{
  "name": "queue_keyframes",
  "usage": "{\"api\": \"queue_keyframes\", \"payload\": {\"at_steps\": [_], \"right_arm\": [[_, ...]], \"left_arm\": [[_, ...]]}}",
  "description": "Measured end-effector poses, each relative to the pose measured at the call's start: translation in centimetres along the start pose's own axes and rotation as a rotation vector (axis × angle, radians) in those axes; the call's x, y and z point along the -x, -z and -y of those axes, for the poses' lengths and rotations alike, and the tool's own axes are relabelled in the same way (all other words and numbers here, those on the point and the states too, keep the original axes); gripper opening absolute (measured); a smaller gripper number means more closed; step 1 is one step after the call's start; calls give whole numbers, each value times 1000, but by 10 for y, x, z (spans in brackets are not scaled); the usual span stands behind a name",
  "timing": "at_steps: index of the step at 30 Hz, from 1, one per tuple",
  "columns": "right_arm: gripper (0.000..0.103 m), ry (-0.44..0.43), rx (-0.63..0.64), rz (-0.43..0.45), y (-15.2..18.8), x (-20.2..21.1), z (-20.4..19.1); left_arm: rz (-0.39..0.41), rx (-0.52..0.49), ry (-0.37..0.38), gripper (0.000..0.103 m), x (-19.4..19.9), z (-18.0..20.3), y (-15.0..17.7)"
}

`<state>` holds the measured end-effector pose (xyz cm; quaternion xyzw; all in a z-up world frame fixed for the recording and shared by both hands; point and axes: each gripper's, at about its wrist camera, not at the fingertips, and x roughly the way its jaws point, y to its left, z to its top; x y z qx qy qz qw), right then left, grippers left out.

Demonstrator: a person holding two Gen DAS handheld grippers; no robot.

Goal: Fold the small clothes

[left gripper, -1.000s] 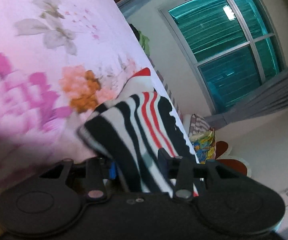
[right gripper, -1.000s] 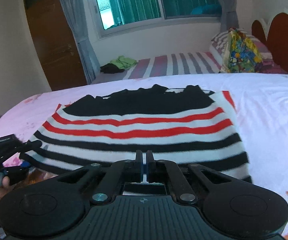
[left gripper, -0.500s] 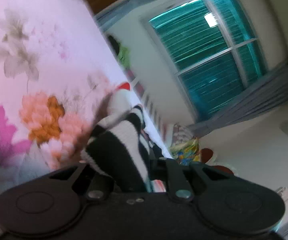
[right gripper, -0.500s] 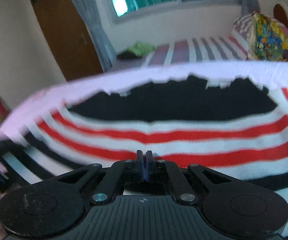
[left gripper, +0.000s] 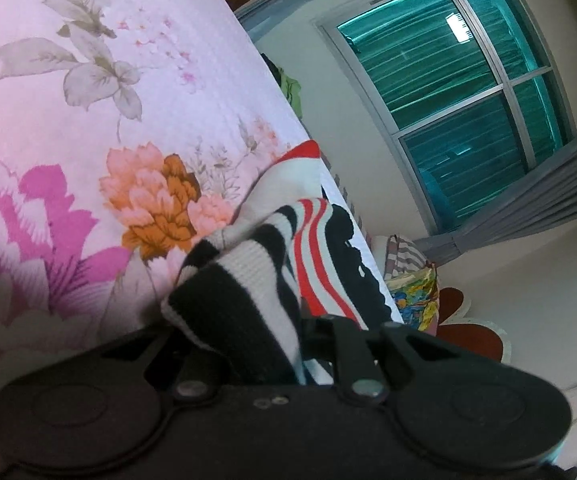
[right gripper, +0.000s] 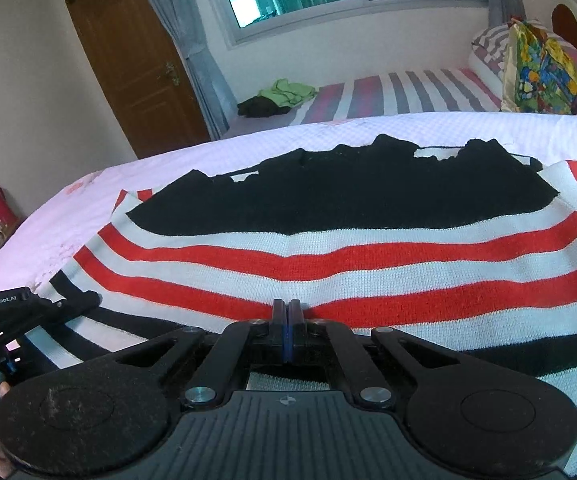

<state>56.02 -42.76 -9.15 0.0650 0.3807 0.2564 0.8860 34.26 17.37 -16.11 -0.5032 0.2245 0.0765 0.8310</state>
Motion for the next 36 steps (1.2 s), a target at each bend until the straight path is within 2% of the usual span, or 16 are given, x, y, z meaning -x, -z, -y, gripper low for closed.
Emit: {"api": "queue_keyframes", "payload": {"at_steps": [6, 10, 14, 17, 22, 25, 27, 28, 30, 31, 33, 34, 35, 36], "right_arm": [[0, 13, 19, -17, -1, -1, -5], [0, 9, -29, -20, -3, -3, -2], [0, 7, -59, -20, -4, -4, 1], [0, -2, -85, -13, -3, -3, 6], [0, -24, -131, 4, -1, 1, 13], [0, -38, -277, 62, -2, 20, 39], [0, -33, -446, 158, 1, 55, 76], [0, -14, -479, 201, 2, 72, 90], [0, 16, -553, 255, 7, 105, 121], [0, 8, -588, 262, 9, 119, 136], [0, 27, -605, 259, 9, 139, 154], [7, 43, -591, 260, 8, 149, 159], [18, 52, -576, 261, 7, 158, 161], [56, 61, -563, 271, 5, 167, 162]], "left_arm": [[-5, -15, -12, 13, -1, 6, 0], [-17, -9, -5, 13, -2, 6, -3], [-9, -73, 8, 12, 3, 24, -9], [11, -171, 47, 12, 13, 59, -11], [-11, -454, 111, 12, 13, 148, 6], [-68, -632, 119, 12, 1, 200, 37], [-130, -757, 108, 12, -13, 226, 68], [-167, -806, 97, 12, -22, 234, 84], [-290, -915, 67, 17, -49, 246, 130], [-359, -951, 71, 26, -63, 247, 153], [-489, -1023, 34, 31, -88, 245, 199], [-417, -1086, 34, 46, -84, 247, 217], [-396, -1132, 67, 60, -75, 250, 228], [-403, -1129, 104, 63, -67, 253, 228]]}}
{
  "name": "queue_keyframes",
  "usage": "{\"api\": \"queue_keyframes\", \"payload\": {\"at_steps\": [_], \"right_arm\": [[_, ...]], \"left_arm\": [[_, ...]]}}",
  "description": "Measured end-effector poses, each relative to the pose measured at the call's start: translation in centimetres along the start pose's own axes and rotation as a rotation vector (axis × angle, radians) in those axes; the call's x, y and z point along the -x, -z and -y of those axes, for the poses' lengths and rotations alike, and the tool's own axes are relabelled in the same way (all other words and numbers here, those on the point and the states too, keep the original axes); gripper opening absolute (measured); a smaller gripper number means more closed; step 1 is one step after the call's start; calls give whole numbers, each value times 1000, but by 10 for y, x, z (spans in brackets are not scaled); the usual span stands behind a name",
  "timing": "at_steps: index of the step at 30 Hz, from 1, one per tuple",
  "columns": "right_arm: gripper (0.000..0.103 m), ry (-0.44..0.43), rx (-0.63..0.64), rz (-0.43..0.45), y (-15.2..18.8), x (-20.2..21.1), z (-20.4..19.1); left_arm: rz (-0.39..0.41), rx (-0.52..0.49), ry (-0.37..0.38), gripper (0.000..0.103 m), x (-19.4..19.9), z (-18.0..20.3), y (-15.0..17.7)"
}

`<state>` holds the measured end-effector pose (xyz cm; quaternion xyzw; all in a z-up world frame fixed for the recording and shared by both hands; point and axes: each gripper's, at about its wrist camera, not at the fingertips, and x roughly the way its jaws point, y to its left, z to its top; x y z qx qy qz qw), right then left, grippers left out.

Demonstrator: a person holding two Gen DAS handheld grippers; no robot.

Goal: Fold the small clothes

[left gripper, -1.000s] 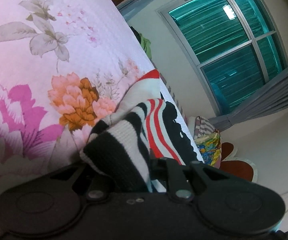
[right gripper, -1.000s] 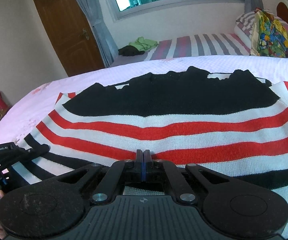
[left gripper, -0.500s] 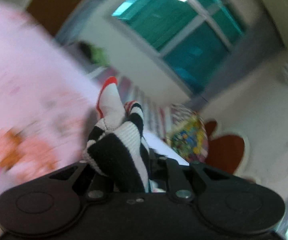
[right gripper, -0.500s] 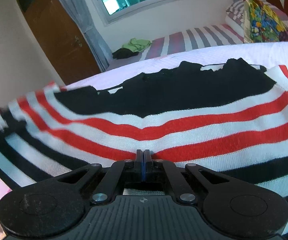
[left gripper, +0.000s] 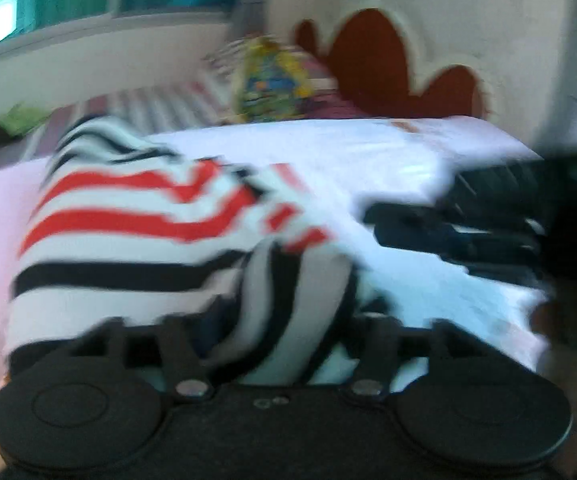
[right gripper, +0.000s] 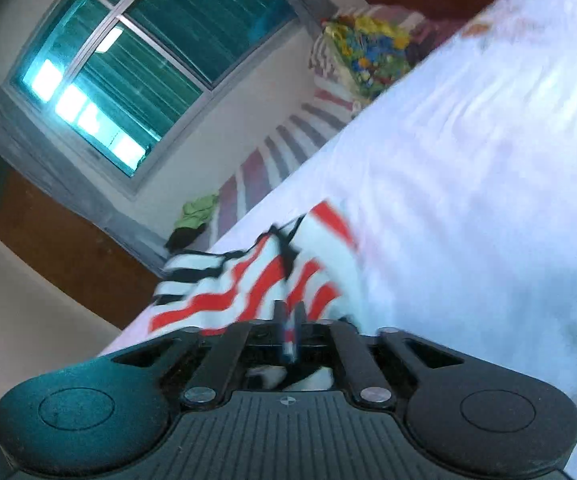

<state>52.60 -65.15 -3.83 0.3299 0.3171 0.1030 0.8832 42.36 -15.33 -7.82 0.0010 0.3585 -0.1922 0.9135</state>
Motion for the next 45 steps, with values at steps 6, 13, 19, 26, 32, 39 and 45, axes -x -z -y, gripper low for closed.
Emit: {"api": "queue_keyframes", "payload": {"at_steps": [6, 13, 19, 26, 32, 39, 45], "right_arm": [[73, -121, 5, -22, -5, 15, -6], [73, -157, -13, -241, 10, -34, -19], [68, -113, -26, -349, 16, -72, -16], [30, 7, 334, -365, 32, -89, -63], [22, 41, 728, -148, 56, -54, -106], [22, 115, 661, -99, 50, -41, -71], [27, 96, 447, -143, 50, -48, -32]], "left_arm": [[225, 228, 74, 62, 88, -70, 0], [67, 310, -95, 58, 55, -155, 4], [-4, 291, -75, 61, 33, -150, 37], [45, 384, -20, 66, 43, -170, 42], [79, 393, 10, 62, 35, -168, 33], [-9, 209, -26, 64, 9, -121, 5], [-24, 89, -101, 69, 8, -99, 6]]}}
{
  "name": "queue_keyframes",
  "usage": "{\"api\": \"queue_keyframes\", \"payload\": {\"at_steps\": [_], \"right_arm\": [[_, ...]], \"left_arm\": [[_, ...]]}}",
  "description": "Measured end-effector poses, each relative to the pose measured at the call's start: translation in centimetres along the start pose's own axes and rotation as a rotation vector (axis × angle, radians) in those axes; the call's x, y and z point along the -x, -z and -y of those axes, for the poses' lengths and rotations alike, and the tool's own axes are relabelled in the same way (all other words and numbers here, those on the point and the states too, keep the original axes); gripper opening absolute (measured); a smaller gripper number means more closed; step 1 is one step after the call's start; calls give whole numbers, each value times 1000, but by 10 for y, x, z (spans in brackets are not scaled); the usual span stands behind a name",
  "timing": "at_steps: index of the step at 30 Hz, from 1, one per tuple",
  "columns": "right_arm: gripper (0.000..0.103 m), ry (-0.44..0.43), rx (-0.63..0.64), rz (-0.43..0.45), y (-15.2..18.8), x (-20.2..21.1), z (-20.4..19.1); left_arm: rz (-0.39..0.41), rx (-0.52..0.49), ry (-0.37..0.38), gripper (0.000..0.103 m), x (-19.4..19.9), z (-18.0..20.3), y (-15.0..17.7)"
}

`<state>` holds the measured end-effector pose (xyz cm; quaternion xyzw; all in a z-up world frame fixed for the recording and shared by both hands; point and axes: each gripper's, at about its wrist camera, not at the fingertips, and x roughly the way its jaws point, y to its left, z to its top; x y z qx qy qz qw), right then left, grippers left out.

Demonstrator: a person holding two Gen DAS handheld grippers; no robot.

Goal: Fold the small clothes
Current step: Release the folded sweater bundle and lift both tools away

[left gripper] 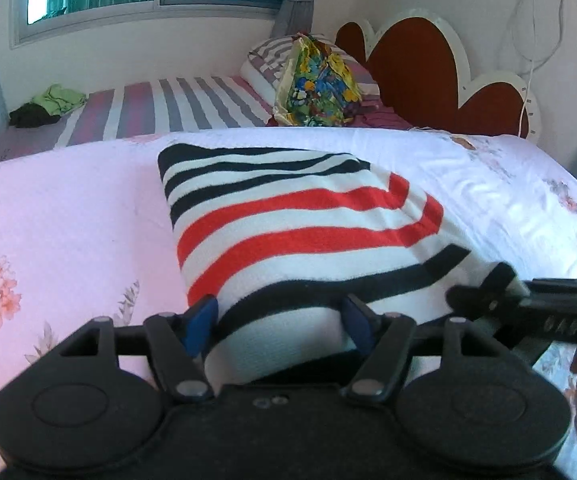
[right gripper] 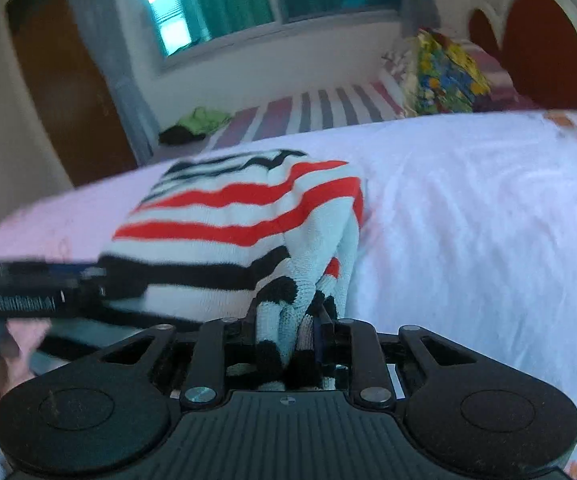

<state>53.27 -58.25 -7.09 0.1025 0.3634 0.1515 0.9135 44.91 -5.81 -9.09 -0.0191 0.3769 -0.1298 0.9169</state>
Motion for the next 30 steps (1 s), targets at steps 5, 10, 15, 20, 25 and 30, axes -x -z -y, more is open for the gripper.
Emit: {"api": "queue_keyframes", "payload": {"at_steps": [5, 10, 15, 20, 25, 30], "right_arm": [[37, 69, 27, 112, -17, 59, 4], [24, 26, 159, 97, -10, 75, -31], [0, 125, 254, 41, 8, 52, -46], [0, 179, 230, -38, 31, 25, -23], [0, 248, 205, -38, 35, 30, -16], [0, 169, 252, 123, 31, 74, -40]], "left_arm": [[72, 1, -29, 64, 42, -8, -1], [55, 13, -34, 60, 57, -11, 17], [35, 36, -63, 61, 52, -12, 27], [6, 44, -76, 64, 44, -14, 43], [-3, 68, -79, 62, 50, -15, 45], [95, 82, -87, 60, 86, -16, 50]]}}
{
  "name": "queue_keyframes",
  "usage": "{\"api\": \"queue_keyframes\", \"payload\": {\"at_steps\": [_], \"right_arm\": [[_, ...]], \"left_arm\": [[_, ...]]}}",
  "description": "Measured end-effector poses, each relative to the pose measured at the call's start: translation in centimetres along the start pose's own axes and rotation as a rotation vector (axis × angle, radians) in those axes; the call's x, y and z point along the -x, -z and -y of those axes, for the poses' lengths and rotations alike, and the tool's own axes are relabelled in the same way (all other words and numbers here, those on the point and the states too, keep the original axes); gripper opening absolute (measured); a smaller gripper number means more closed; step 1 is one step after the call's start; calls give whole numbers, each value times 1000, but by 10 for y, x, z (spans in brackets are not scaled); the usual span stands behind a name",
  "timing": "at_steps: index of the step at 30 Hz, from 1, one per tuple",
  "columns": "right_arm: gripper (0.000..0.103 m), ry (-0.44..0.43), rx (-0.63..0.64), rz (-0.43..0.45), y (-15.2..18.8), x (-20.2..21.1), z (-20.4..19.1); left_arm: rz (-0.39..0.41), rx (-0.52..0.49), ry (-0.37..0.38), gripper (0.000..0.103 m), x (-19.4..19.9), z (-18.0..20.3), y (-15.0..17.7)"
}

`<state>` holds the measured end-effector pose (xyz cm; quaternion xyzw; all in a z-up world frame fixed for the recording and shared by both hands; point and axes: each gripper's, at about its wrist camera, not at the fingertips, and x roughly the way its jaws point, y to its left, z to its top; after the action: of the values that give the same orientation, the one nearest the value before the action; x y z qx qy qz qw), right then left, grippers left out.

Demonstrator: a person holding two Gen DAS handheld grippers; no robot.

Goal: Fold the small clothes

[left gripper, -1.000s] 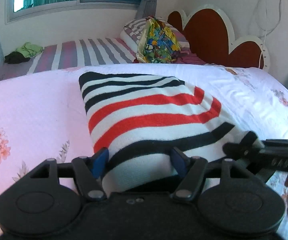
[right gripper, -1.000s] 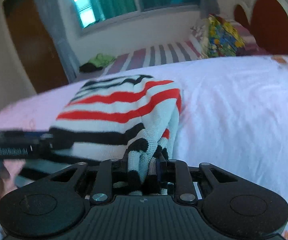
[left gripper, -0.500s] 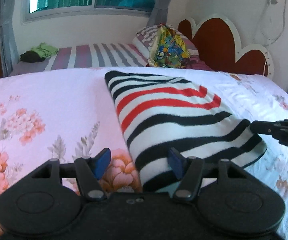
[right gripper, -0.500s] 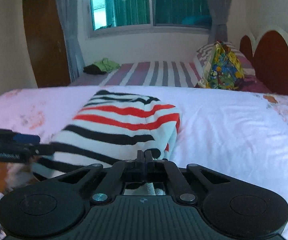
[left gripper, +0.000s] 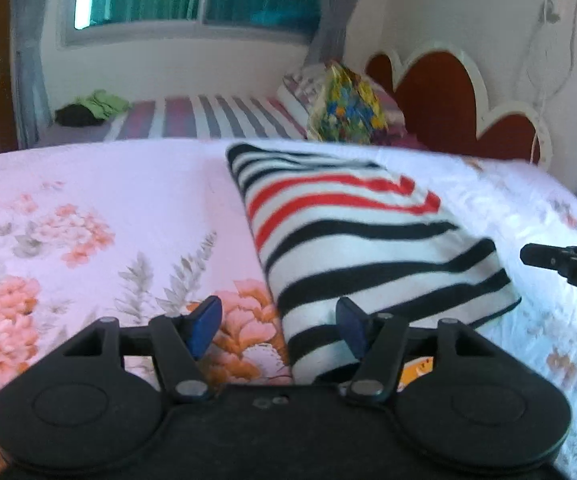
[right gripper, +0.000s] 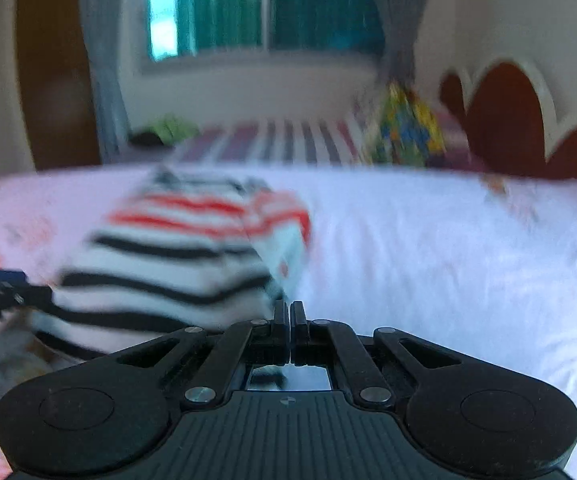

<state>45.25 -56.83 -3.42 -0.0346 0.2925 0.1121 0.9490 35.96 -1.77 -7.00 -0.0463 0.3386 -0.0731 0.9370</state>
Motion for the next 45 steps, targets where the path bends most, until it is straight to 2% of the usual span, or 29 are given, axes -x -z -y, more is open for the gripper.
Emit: {"api": "queue_keyframes", "payload": {"at_steps": [2, 3, 5, 6, 8, 9, 11, 12, 16, 20, 22, 24, 26, 28, 30, 32, 33, 35, 37, 38, 39, 41, 42, 43, 44, 45], "right_arm": [[0, -26, 70, 7, -1, -2, -14], [0, -35, 106, -7, 1, -9, -20], [0, 18, 157, -100, 11, -36, -26], [0, 54, 152, -177, 17, -55, -21], [0, 26, 114, -210, 15, -63, -12], [0, 22, 116, -194, 4, -57, -13], [0, -13, 116, -98, -14, -43, -13], [0, -37, 95, -74, -25, -44, -11], [0, -70, 25, -56, -58, -82, -4], [0, -108, -55, -90, -79, -132, 2], [0, -96, -29, -119, -76, -151, -2], [0, -45, 15, -165, -66, -172, 1], [0, -51, 19, -136, -59, -169, 2], [0, -36, 73, -140, -60, -168, -4], [0, -37, 48, -141, -68, -164, -3], [0, -23, 39, -56, -75, -149, -2], [0, -35, 28, -54, -78, -145, 2], [0, -9, 22, -90, -80, -153, 5], [0, -4, 27, -140, -77, -169, 6], [0, -2, 36, -179, -72, -180, 7], [5, 1, 50, -165, -68, -184, 7], [6, 4, 40, -185, -73, -182, 7], [9, -4, 38, -174, -78, -175, 5], [27, -20, 37, -136, -80, -169, 4], [41, -32, 41, -104, -81, -166, 2], [45, -36, 43, -98, -83, -168, 1]], "left_arm": [[7, 30, -12, 60, 1, -4, 3], [-20, 36, -18, 60, -6, -4, 5], [-85, 1, -51, 61, -24, 2, 8], [-97, 1, -44, 62, -30, 4, 10], [-122, 0, -37, 62, -36, 5, 5], [-110, -15, -44, 61, -33, 6, -4], [-10, -20, -44, 59, -21, 7, -20], [2, -22, -32, 59, -24, 9, -32], [1, -69, -5, 60, -56, 24, -75], [-36, -57, -7, 60, -101, 29, -95], [-53, -37, -8, 63, -120, 24, -96], [-100, 45, 12, 65, -135, 11, -89], [-123, 36, -3, 70, -145, 9, -83], [-127, 37, 4, 70, -146, 8, -83], [-132, 27, 15, 66, -139, 9, -89], [-91, -4, 24, 63, -125, 11, -92], [-68, -25, 25, 63, -117, 13, -92], [-57, -49, 30, 64, -114, 18, -90], [-93, -65, -16, 64, -130, 20, -88], [-111, -53, -12, 68, -138, 19, -87], [-120, -36, -10, 69, -145, 16, -86], [-136, 26, 3, 65, -146, 10, -92], [-114, 45, 13, 65, -140, 9, -96], [-82, 38, 20, 65, -136, 10, -100], [-72, 26, 22, 64, -135, 12, -104], [-79, 20, 25, 64, -140, 15, -109]]}}
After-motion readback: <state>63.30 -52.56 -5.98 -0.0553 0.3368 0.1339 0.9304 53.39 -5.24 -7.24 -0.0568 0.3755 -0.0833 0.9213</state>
